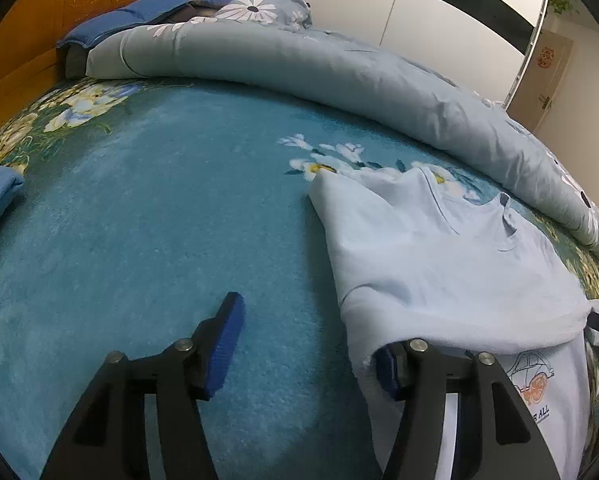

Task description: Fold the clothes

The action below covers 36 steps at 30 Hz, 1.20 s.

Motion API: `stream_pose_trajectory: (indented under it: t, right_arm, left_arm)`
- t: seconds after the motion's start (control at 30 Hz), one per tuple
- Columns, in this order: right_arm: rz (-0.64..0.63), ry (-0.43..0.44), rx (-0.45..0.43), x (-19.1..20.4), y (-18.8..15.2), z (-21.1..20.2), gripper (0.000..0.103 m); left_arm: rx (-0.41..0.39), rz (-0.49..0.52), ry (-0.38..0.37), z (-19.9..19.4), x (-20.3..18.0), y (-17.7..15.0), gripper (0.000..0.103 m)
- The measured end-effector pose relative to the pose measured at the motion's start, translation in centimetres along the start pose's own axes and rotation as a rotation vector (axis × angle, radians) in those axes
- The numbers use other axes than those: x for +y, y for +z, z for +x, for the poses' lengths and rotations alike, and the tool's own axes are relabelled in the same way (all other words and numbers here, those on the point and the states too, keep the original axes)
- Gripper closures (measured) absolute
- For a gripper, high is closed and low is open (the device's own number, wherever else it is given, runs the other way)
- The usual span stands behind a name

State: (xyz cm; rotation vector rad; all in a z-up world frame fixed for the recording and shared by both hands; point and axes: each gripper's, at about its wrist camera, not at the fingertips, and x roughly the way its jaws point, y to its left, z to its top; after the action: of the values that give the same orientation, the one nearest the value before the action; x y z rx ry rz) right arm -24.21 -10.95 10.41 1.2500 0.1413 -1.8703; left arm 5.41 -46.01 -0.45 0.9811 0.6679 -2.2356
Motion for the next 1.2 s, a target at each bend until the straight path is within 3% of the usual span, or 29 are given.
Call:
stream_pose_trajectory:
  t: [0.17,0.27,0.4,0.47,0.57,0.67,0.83,0.97,1.07,1.2]
  right_arm:
    - [-0.084,-0.008,-0.085,3.2,4.5,-2.3,0.098]
    - [-0.136,0.031,-0.194,5.1,6.4,-5.5,0.098]
    - [-0.132,0.024,-0.187,4.3,5.0,-5.0,0.098]
    - [-0.091,-0.034,-0.08,2.4,3.1,-1.9,0.098]
    - [-0.028,-0.049,0.019,0.0,0.1,1.4,0.098]
    - [0.03,-0.018,-0.006,-0.9,-0.6,1.4,0.099]
    - [0.008,-0.085,0.009,-0.1,-0.2,1.5,0.097]
    - [-0.021,-0.129,0.001,1.0,-0.3,0.6,0.089]
    - [-0.027,-0.125,-0.047,1.0,-1.3,-2.4,0.078]
    - [-0.01,-0.1,-0.114,0.8,-2.8,-7.0,0.077]
  left_arm:
    - [-0.02,-0.061,-0.035,-0.6,0.5,-0.1,0.041]
    - [-0.044,-0.09,-0.057,-0.8,0.8,-0.4,0.041]
    - [-0.037,-0.092,-0.057,-0.6,0.8,-0.5,0.041]
    - [-0.035,-0.079,-0.051,-0.6,0.6,-0.5,0.041]
    - [-0.022,-0.058,-0.051,-0.5,0.6,-0.5,0.041]
    - [-0.005,-0.022,-0.053,-0.4,0.5,-0.4,0.041]
    - [0.032,0.053,-0.066,-1.3,0.2,-0.9,0.041]
    - [0.046,0.11,-0.109,-2.9,0.3,-1.8,0.041]
    - [0.001,0.128,-0.079,-3.7,0.5,-1.5,0.039]
    - [0.026,0.123,-0.034,-2.3,-0.3,0.8,0.039]
